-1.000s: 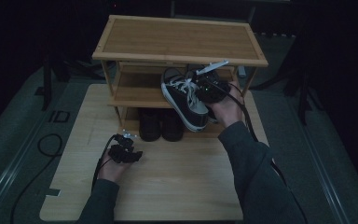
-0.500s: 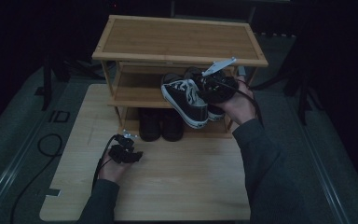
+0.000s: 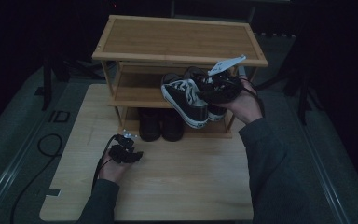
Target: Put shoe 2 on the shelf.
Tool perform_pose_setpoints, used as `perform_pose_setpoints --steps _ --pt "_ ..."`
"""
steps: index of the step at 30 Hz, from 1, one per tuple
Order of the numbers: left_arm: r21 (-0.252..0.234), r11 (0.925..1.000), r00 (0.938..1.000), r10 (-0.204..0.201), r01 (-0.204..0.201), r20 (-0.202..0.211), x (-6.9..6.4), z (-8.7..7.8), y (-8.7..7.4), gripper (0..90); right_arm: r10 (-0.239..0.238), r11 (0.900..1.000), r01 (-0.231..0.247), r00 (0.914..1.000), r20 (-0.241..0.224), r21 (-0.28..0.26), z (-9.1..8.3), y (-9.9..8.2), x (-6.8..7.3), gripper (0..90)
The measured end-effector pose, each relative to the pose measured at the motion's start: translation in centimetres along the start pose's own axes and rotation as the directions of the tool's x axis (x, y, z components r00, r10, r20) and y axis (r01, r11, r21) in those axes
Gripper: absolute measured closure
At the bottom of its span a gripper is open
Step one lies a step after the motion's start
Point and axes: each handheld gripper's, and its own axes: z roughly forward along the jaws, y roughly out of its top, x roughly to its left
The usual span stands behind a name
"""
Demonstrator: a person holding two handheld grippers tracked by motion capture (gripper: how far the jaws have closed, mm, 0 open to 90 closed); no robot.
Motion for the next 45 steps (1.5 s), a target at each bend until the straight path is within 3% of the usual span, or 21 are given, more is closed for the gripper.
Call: perform_pose_setpoints --steps 12,16,23,26,45 --pt "0.006 1.0000 1.0000 0.003 -0.003 0.004 -0.1 0.2 0.0 56.0 0.000 0.9970 -0.008 0.9951 -0.099 -0.076 -1.2 -0.7 -0.5 67.9" --pt "0.006 1.0000 1.0000 -0.002 0.002 0.010 -0.1 0.2 0.0 56.1 -0.007 0.9944 -0.009 0.9894 -0.145 -0.105 -1.6 -1.0 -0.5 75.3" --pt "0.000 1.0000 1.0000 0.004 -0.004 0.009 -0.1 0.0 0.0 57.4 -0.012 0.9943 -0.005 0.9879 -0.155 -0.107 -1.9 -1.4 -0.4 84.5" --pt "-0.005 1.0000 0.9999 0.003 -0.003 0.014 -0.2 0.0 0.0 58.0 -0.021 0.9953 0.008 0.9909 -0.133 -0.096 -2.0 -1.7 -0.5 89.3" --pt "-0.061 0.9980 0.9987 0.018 -0.015 0.048 -1.0 -1.4 0.6 58.9 -0.018 0.9922 0.001 0.9902 -0.139 -0.125 -2.9 -5.0 -0.1 90.0"
